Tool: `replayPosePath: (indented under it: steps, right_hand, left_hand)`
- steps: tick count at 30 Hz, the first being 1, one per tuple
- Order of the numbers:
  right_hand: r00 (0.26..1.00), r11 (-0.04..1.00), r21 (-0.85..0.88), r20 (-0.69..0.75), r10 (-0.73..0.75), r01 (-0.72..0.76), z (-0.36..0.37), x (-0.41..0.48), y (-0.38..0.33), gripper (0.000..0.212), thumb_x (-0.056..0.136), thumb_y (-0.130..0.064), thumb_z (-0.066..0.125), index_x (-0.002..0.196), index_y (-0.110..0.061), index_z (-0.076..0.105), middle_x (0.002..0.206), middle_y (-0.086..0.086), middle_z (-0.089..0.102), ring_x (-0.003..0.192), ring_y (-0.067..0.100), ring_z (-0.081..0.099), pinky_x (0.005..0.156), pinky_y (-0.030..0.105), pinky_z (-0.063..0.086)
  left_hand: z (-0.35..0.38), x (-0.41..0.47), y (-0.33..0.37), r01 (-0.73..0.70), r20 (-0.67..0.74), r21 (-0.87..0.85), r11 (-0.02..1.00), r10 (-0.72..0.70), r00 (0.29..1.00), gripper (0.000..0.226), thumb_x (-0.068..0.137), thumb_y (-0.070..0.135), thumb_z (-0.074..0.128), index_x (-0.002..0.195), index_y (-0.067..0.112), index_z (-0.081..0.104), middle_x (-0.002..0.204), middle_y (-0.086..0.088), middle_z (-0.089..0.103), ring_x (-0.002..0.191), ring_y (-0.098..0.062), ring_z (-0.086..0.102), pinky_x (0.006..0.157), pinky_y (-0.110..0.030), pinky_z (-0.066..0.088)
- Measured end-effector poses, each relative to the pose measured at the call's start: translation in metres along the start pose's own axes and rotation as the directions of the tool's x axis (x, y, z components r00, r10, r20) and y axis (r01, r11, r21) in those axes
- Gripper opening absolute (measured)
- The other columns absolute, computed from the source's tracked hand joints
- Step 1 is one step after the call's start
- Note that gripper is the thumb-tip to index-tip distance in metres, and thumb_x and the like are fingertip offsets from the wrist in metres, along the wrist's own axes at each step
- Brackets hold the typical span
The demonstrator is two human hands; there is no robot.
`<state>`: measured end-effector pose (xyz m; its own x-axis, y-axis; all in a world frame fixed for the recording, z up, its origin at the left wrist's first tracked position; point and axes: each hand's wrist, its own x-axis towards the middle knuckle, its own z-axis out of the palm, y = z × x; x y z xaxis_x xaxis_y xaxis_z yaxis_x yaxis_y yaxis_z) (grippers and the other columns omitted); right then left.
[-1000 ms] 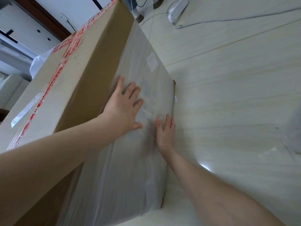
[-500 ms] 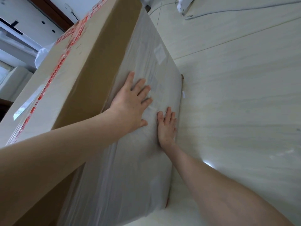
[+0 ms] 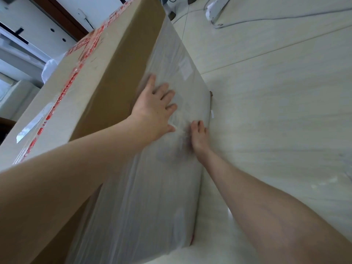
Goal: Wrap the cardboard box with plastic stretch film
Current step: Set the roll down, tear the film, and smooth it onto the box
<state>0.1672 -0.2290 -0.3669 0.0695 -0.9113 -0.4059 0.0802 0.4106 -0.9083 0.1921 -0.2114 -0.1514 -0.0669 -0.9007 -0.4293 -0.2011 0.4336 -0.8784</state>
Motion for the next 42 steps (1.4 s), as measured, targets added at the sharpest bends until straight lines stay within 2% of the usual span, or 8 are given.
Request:
replayPosePath:
  steps: [6,10,13,17,21,35,39,42]
  right_hand:
    - [0.971,0.996,0.091,-0.236,0.041,-0.020,-0.027,-0.002,-0.007,0.065,0.097,-0.052,0.032,0.150,-0.017,0.020,0.157,0.012,0.015,0.145,0.022,0.014,0.114,0.035,0.015]
    - [0.973,0.994,0.093,-0.227,-0.037,0.060,-0.021,-0.029,-0.011,0.064,0.097,-0.049,0.035,0.150,-0.016,0.019,0.158,0.010,0.014,0.145,0.020,0.012,0.116,0.032,0.010]
    - [0.981,0.987,0.051,-0.136,-0.141,0.149,-0.002,-0.048,-0.020,0.063,0.098,-0.046,0.035,0.151,-0.016,0.016,0.159,0.008,0.011,0.146,0.018,0.005,0.118,0.031,0.004]
    - [0.988,0.987,0.031,-0.023,-0.156,0.156,0.015,-0.058,-0.031,0.064,0.096,-0.053,0.033,0.151,-0.029,0.009,0.160,-0.001,0.000,0.146,0.019,-0.005,0.116,0.043,-0.002]
    - [0.986,0.986,-0.024,0.030,-0.165,0.166,0.022,-0.054,-0.032,0.065,0.096,-0.055,0.028,0.151,-0.031,0.004,0.160,-0.002,-0.005,0.146,0.020,-0.009,0.115,0.046,-0.004]
    - [0.983,0.984,-0.013,-0.042,-0.180,0.179,0.039,-0.050,-0.028,0.061,0.097,-0.050,0.030,0.151,-0.031,0.007,0.160,0.000,-0.001,0.146,0.018,-0.004,0.116,0.046,-0.001]
    - [0.974,0.975,0.005,-0.043,-0.223,0.224,0.029,-0.047,-0.028,0.059,0.098,-0.044,0.035,0.150,-0.025,0.017,0.159,0.004,0.010,0.146,0.017,0.004,0.117,0.036,0.003]
    - [0.967,0.972,0.047,-0.129,-0.221,0.228,0.014,-0.043,-0.025,0.056,0.098,-0.040,0.039,0.148,-0.017,0.027,0.156,0.009,0.020,0.144,0.018,0.013,0.114,0.026,0.006]
  left_hand:
    - [-0.012,-0.001,-0.008,0.051,-0.150,-0.093,0.994,-0.064,0.987,0.060,0.098,0.049,0.011,0.151,0.022,0.002,0.158,-0.010,-0.008,0.145,-0.028,-0.012,0.112,-0.056,-0.011]
    - [-0.014,-0.015,0.009,-0.027,-0.185,-0.163,0.986,-0.004,0.983,0.058,0.097,0.044,0.012,0.151,0.026,0.001,0.159,-0.007,-0.008,0.146,-0.027,-0.011,0.111,-0.057,-0.012]
    - [-0.006,-0.023,0.023,-0.053,-0.153,-0.127,0.990,0.033,0.988,0.060,0.096,0.047,0.012,0.151,0.026,-0.001,0.158,-0.007,-0.011,0.145,-0.028,-0.013,0.108,-0.059,-0.017]
    - [0.007,-0.022,0.019,-0.003,-0.114,-0.036,0.999,-0.002,0.993,0.063,0.095,0.051,0.009,0.150,0.024,-0.005,0.157,-0.009,-0.015,0.144,-0.030,-0.017,0.104,-0.063,-0.020]
    - [0.013,-0.017,0.017,0.026,-0.067,0.022,0.999,-0.025,0.997,0.063,0.095,0.053,0.007,0.150,0.024,-0.003,0.158,-0.008,-0.011,0.144,-0.034,-0.014,0.103,-0.066,-0.018]
    - [0.016,-0.021,0.017,0.018,-0.035,0.053,0.998,-0.016,0.999,0.063,0.096,0.051,0.006,0.150,0.021,-0.006,0.158,-0.011,-0.013,0.144,-0.035,-0.013,0.105,-0.066,-0.013]
    - [0.010,-0.022,0.017,0.035,-0.024,0.016,0.999,-0.034,0.999,0.065,0.097,0.051,0.007,0.150,0.016,-0.004,0.158,-0.011,-0.011,0.144,-0.033,-0.013,0.106,-0.064,-0.014]
    - [-0.001,-0.019,0.020,0.089,0.008,-0.054,0.995,-0.088,0.996,0.069,0.097,0.052,0.008,0.150,0.010,0.001,0.158,-0.013,-0.006,0.145,-0.032,-0.008,0.109,-0.063,-0.010]
